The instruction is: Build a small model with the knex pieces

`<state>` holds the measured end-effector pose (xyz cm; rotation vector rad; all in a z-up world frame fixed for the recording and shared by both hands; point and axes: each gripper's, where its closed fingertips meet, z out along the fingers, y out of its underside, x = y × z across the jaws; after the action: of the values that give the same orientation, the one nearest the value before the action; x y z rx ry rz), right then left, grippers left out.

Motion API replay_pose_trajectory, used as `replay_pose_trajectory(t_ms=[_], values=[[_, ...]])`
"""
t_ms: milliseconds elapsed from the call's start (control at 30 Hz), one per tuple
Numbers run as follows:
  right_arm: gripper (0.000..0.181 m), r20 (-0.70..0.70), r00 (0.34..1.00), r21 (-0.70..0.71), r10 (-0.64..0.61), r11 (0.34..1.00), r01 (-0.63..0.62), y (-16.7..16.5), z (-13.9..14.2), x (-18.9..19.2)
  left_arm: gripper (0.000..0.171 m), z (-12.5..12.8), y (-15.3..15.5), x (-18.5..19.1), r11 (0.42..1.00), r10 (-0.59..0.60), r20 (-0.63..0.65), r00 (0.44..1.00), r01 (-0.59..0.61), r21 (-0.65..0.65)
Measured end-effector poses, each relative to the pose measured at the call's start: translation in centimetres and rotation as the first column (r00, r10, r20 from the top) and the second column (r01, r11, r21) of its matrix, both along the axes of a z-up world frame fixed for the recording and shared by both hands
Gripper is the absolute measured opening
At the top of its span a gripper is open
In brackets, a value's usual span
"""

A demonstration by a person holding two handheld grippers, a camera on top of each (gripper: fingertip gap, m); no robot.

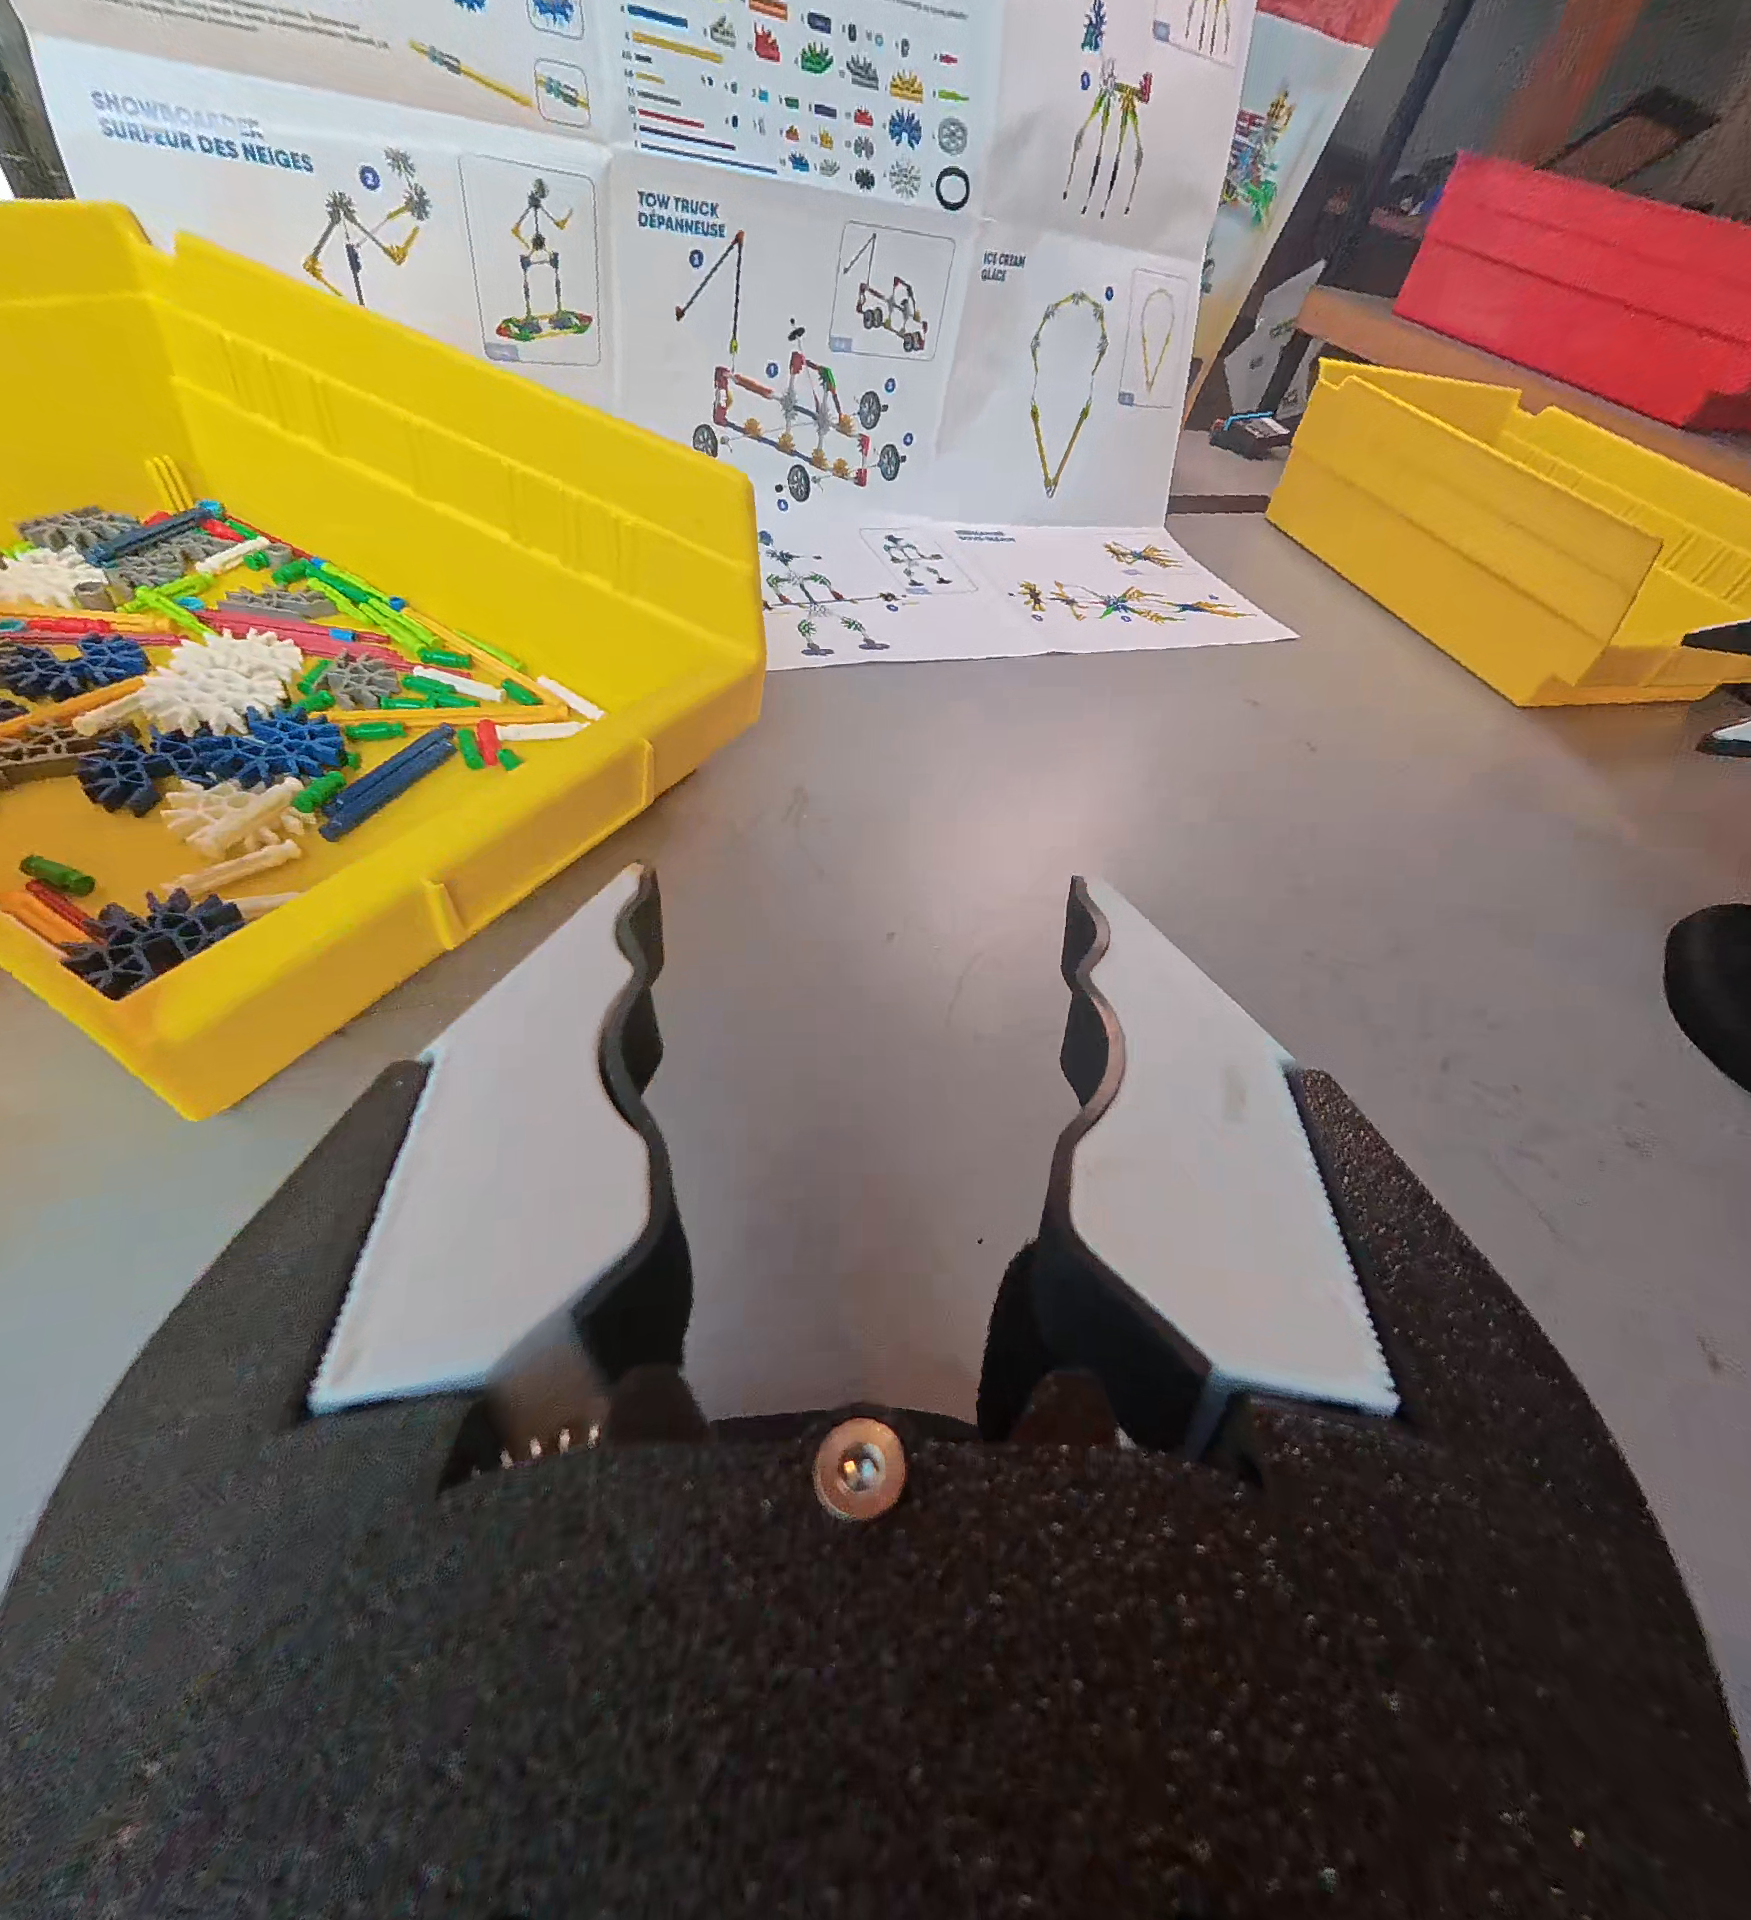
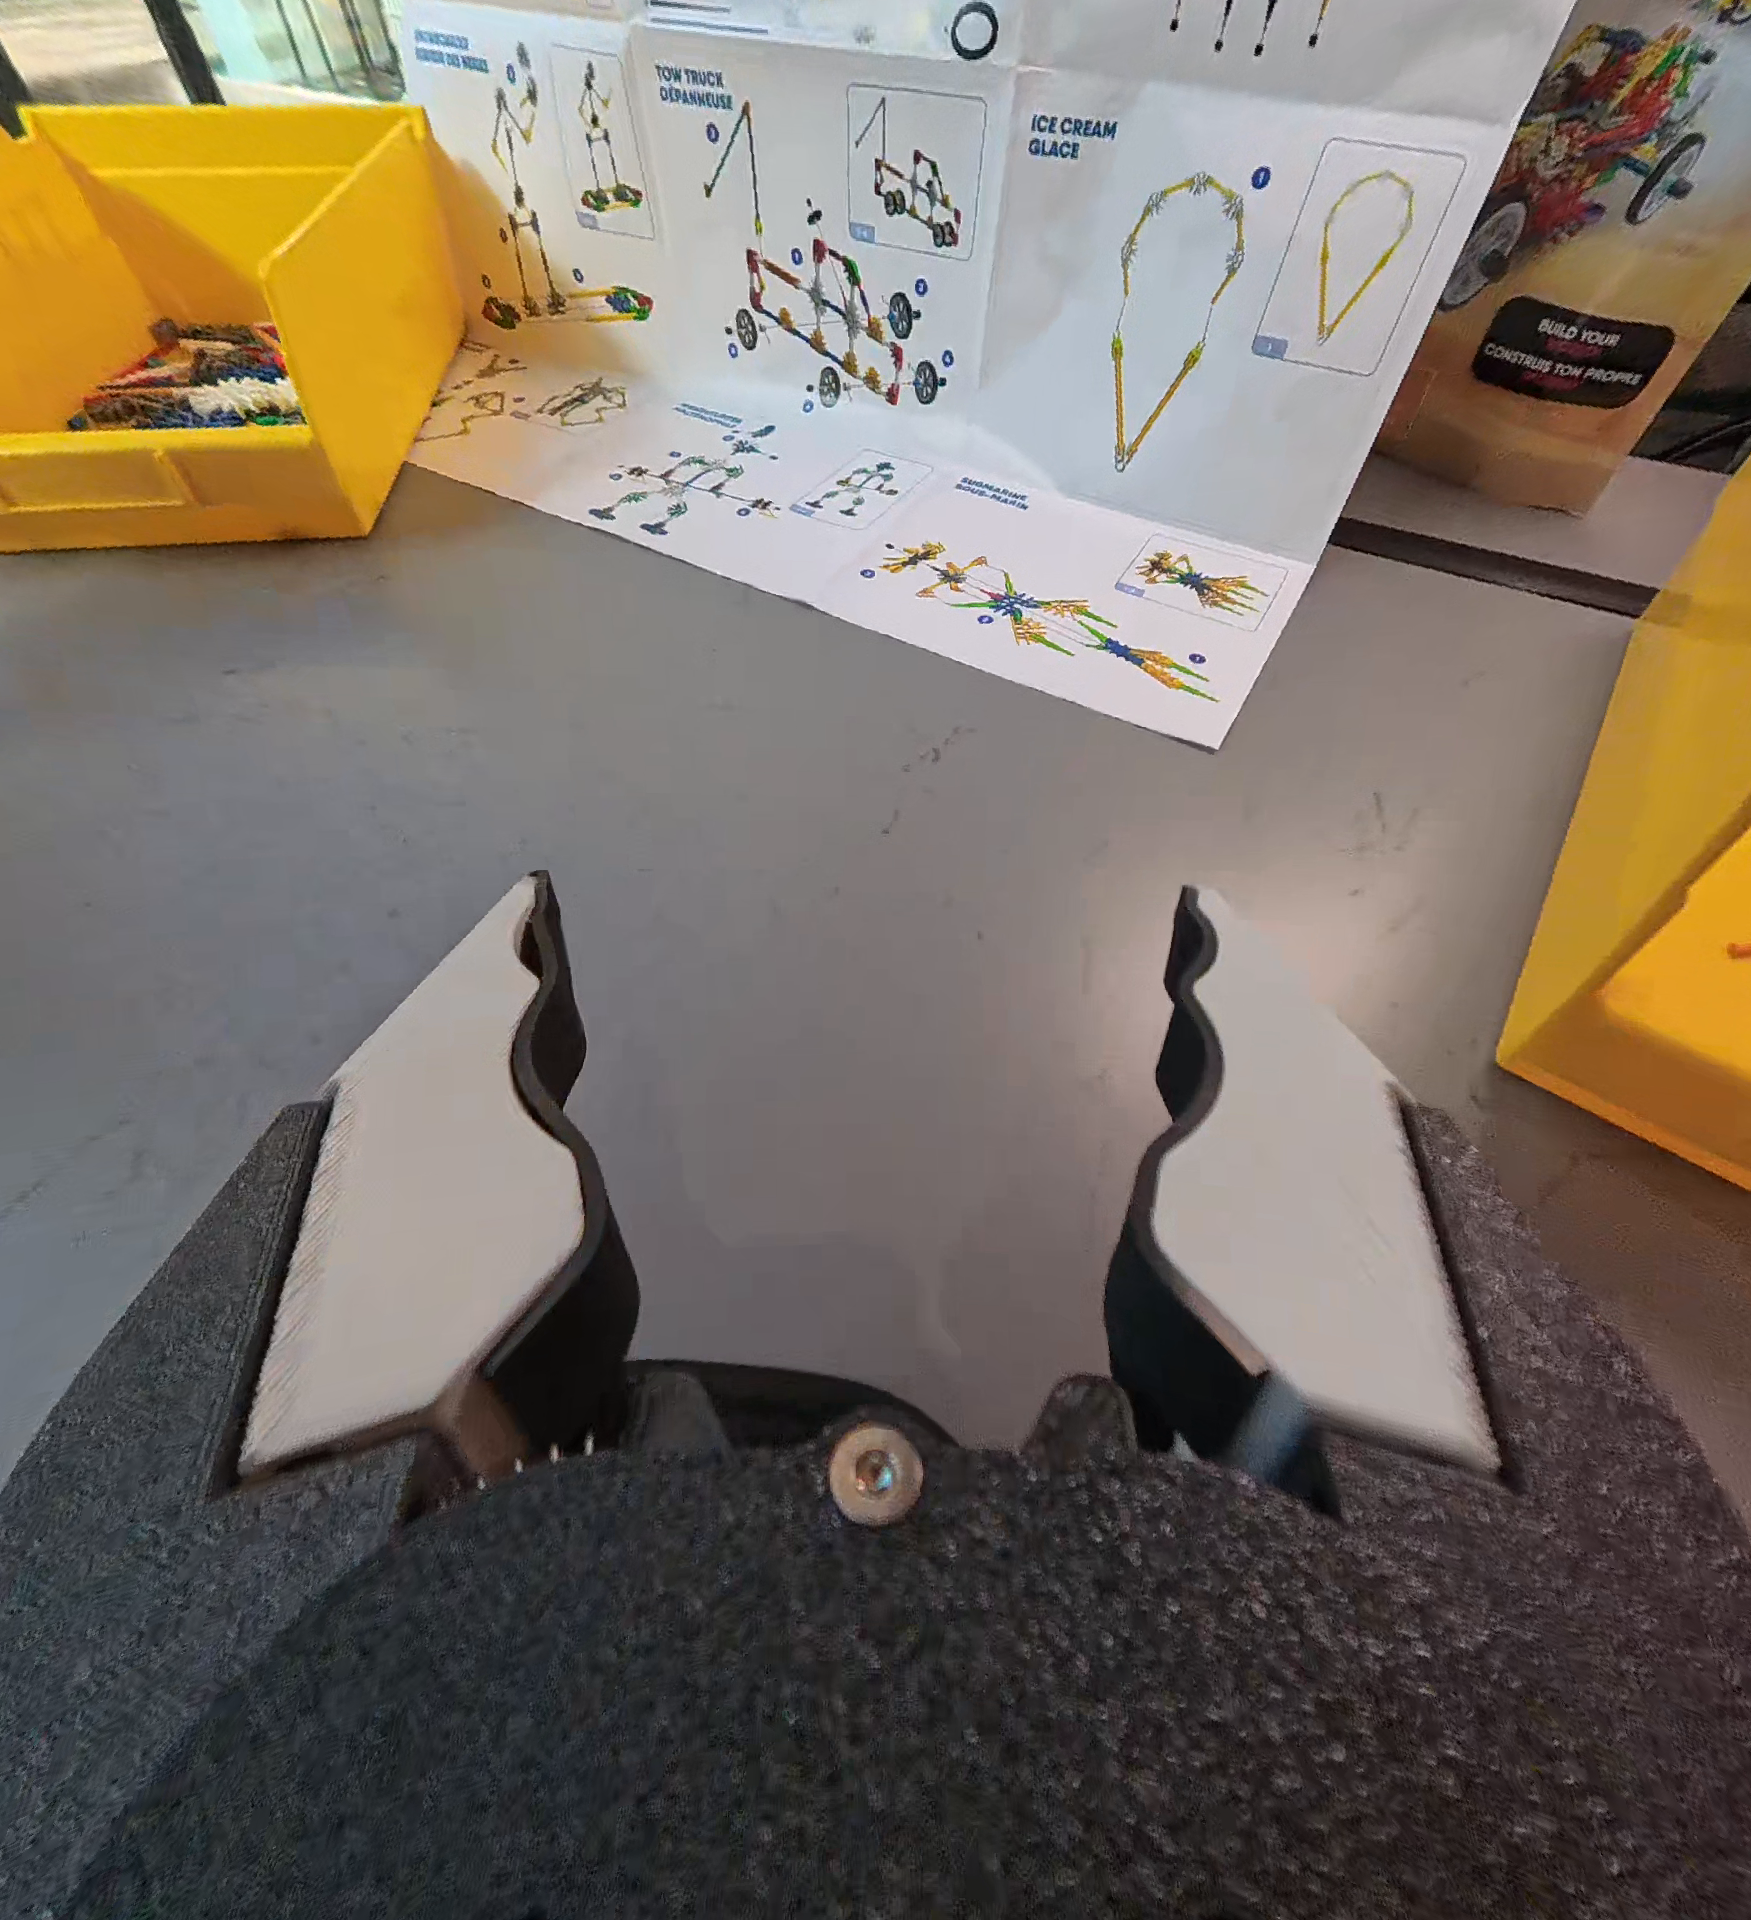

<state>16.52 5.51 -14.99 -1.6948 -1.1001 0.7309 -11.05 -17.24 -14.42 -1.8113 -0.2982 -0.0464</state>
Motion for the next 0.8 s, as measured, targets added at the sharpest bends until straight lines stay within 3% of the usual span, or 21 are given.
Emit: replay_pose_trajectory(t_ms=[300, 533, 700, 800], values=[[0.108, 0.017, 1.0, 0.026, 0.008, 1.0, -0.009, -0.2, -0.9, -0.6, 0.057, 0.5, 0.7, 1.5, 0.995, -0.083, -0.035, 0.996, 0.085, 0.056], [0.106, 0.033, 0.999, 0.015, 0.023, 1.0, -0.023, -0.4, -1.3, -0.9, 0.046, 0.8, 0.9, 1.3, 0.994, -0.084, -0.041, 0.996, 0.086, 0.067], [0.104, 0.044, 0.997, -0.004, 0.055, 0.998, -0.055, -0.7, -1.5, -1.2, 0.045, 2.0, 0.7, 0.9, 0.992, -0.055, -0.113, 0.992, 0.067, 0.11], [0.1, 0.04, 0.997, 0.003, 0.061, 0.998, -0.061, -0.8, -1.2, -1.2, 0.033, 2.6, 0.7, 0.0, 0.992, -0.013, -0.195, 0.981, 0.037, 0.123]])
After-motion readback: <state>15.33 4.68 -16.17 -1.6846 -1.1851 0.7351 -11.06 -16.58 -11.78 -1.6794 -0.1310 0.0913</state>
